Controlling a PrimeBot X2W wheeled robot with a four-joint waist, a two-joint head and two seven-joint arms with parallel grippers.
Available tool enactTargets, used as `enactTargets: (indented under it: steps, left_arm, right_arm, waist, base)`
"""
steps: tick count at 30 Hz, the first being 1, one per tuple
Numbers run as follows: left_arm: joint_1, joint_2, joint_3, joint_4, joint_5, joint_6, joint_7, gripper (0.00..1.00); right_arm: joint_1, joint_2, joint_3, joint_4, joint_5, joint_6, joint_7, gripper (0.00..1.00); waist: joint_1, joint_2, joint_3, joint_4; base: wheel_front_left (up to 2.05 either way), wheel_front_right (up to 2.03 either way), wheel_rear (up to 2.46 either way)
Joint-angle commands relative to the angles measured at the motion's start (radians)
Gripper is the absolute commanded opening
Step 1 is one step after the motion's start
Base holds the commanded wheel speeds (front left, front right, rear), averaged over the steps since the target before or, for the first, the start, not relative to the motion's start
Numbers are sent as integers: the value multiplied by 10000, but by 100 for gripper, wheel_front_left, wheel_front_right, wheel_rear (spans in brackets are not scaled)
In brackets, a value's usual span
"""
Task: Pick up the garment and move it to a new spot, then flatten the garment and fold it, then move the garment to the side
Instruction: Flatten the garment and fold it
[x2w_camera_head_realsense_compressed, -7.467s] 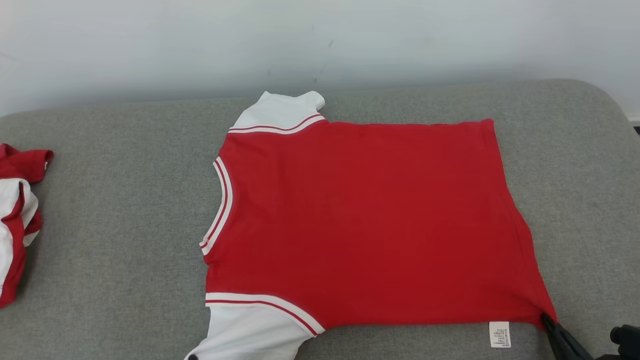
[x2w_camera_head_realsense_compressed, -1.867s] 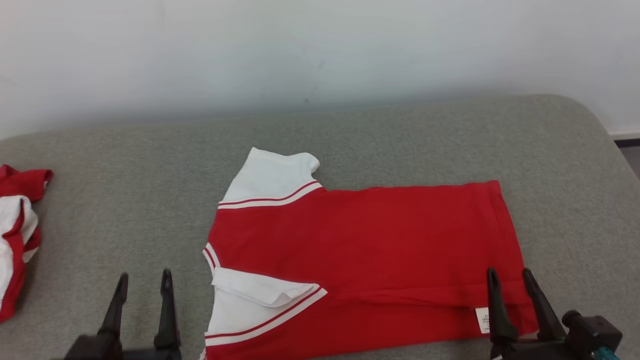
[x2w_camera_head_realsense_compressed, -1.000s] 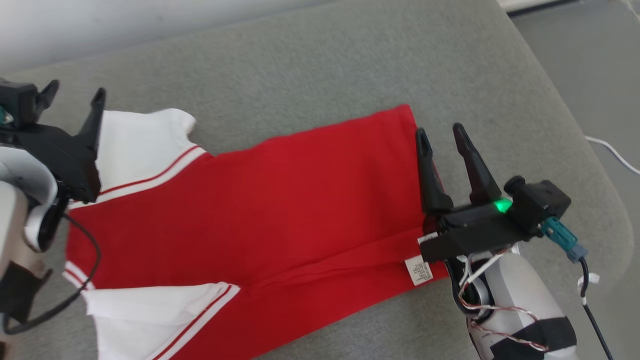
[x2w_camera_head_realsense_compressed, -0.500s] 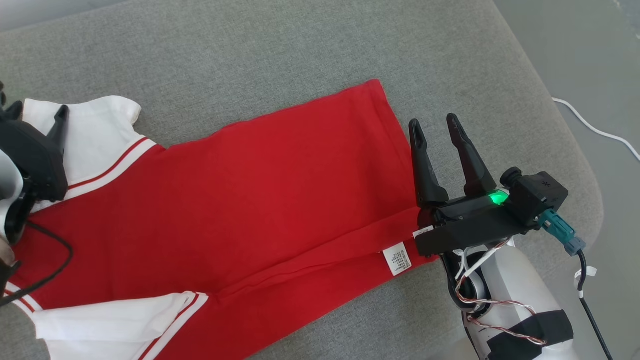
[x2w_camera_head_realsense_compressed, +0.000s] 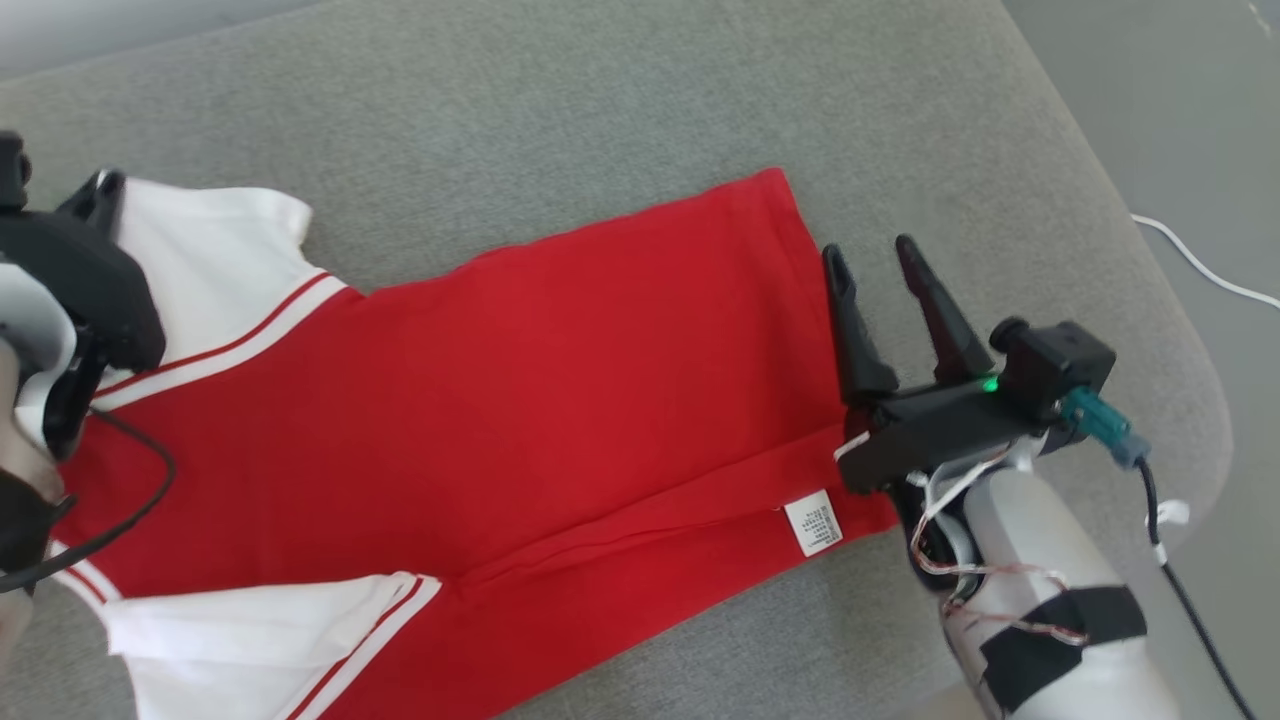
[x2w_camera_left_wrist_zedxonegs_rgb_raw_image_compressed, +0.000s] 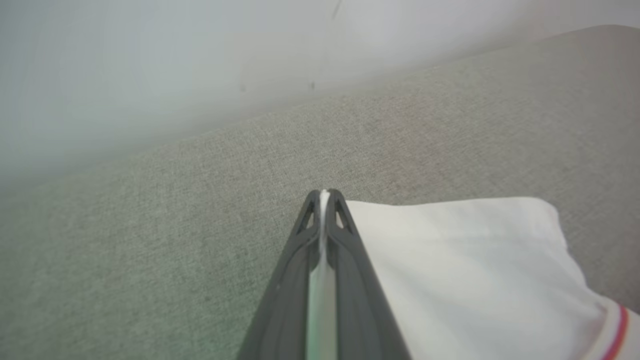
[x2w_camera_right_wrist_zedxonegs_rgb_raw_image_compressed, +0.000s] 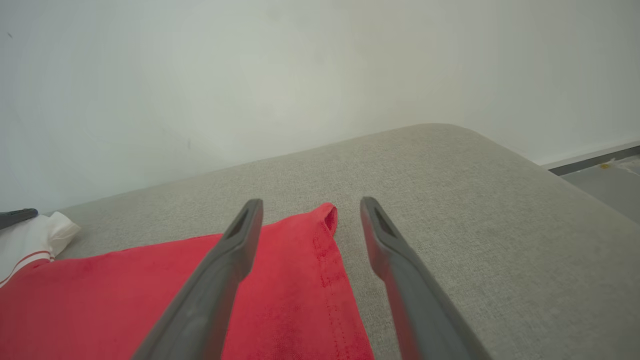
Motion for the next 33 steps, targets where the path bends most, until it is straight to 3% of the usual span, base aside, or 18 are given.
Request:
enactTargets:
  steps: [1,15,25,26,28,32,33]
  left_arm:
    - [-121,-36,-31,-148,-43,-5,-229,0]
    - [224,-236,-760,-1919,-85,1,-1588,0]
    - [211,-397,-907,-2410,-82,62,-1627,0]
    - [217,-396,-915,-2442,-90,76,-1629,0]
    - [203,-367,-917,-2494,-106,96,-1622,0]
    - [81,-315,-913,-2588,-135,118,-1598,0]
    - [47,-305,-910,-2607,-139,127,-1588,0]
  right_arm:
    - [-194,-99,6,221,-14,-25,-8,100]
    - [-3134,-1095,1015,4856,1454,-25,535,100]
    - [-4236,-1213,1545,6423,2305,-25,1193,100]
    - [-4292,-1208,1598,6534,2379,-25,1225,85]
    - [-4374,-1186,1692,6716,2523,-25,1324,73]
    - [-4614,-1244,1861,6988,2765,-25,1285,10]
    - [-4670,-1255,1896,7093,2783,-25,1287,0]
  waist:
    - [0,-2,-155,207]
    - [0,-2,-143,1334]
    - [0,-2,-12,1715]
    - [0,-2,-3,1727]
    - [0,-2,21,1740]
    - [0,-2,126,1785]
    - [0,-2,161,1797]
  base:
    - [0,0,0]
    - [0,0,0]
    - [0,0,0]
    - [0,0,0]
    - [0,0,0]
    - [0,0,0]
    - [0,0,0]
